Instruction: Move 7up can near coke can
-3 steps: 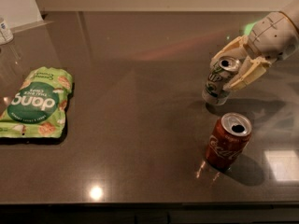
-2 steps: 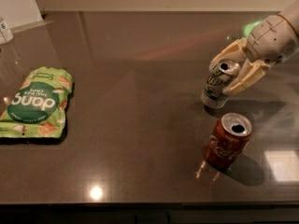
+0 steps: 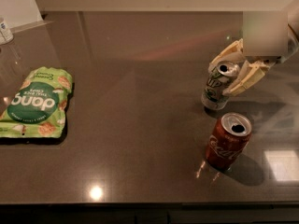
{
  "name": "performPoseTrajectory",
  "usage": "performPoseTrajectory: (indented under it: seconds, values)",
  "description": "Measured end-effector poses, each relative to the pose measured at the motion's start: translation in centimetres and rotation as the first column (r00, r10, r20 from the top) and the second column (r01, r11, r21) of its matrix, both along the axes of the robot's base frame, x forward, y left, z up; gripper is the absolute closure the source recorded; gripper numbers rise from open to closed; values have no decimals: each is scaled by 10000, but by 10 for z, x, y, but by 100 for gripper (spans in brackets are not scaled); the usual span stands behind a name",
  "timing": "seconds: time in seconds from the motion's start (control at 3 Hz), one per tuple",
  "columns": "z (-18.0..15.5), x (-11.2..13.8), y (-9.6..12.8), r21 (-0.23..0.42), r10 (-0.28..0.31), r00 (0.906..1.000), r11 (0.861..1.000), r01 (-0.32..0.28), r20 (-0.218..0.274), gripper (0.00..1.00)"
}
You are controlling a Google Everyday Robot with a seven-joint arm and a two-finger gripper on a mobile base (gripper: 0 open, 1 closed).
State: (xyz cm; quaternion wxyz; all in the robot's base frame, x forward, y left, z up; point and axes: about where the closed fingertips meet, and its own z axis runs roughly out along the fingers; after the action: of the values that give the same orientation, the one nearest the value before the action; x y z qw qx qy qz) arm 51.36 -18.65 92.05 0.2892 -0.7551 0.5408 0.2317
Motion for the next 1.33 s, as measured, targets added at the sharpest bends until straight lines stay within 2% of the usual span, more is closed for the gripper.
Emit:
performPoseTrajectory:
  seconds: [0.33, 1.33]
  values:
    - [6, 9, 1, -27, -329, 9992, 9995, 330, 210, 100]
    - [10, -5, -22, -579, -544, 9983, 9968, 555, 216, 100]
